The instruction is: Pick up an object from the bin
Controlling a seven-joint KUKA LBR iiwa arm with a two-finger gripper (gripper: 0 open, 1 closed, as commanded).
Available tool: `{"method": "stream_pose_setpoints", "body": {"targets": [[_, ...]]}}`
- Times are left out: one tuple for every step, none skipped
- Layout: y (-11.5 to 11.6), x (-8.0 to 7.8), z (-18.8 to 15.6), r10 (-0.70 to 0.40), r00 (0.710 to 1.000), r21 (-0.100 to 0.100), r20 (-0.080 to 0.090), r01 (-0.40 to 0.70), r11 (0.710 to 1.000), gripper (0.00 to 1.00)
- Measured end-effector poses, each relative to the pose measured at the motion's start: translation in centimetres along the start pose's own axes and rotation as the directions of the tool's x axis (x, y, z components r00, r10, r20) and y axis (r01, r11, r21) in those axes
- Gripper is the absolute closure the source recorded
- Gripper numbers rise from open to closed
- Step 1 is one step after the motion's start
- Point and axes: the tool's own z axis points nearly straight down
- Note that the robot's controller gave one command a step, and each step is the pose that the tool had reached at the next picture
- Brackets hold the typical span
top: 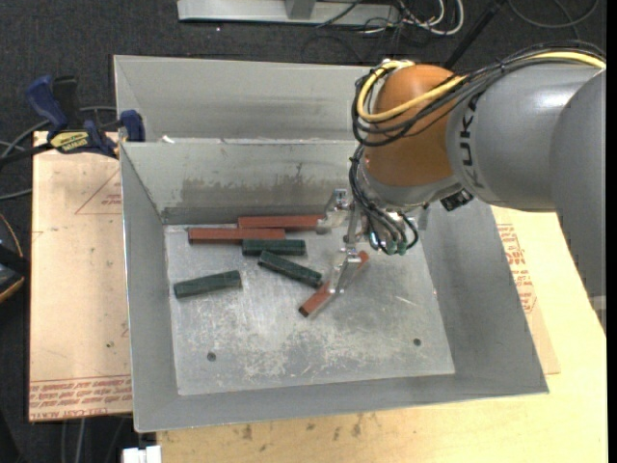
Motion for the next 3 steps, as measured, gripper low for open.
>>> {"method": "stream_pose_setpoints", "body": {"targets": [[0.0,-0.2,-0.5,0.000,1.000,0.000,0.008,0.000,1.000,0.00],[4.8,2.8,5.5,-0.014,1.000,-0.003,0.024,0.015,1.000,1.00],[4.7,2.8,5.5,-0.014,1.000,-0.003,0.024,0.014,1.000,1.00]]}}
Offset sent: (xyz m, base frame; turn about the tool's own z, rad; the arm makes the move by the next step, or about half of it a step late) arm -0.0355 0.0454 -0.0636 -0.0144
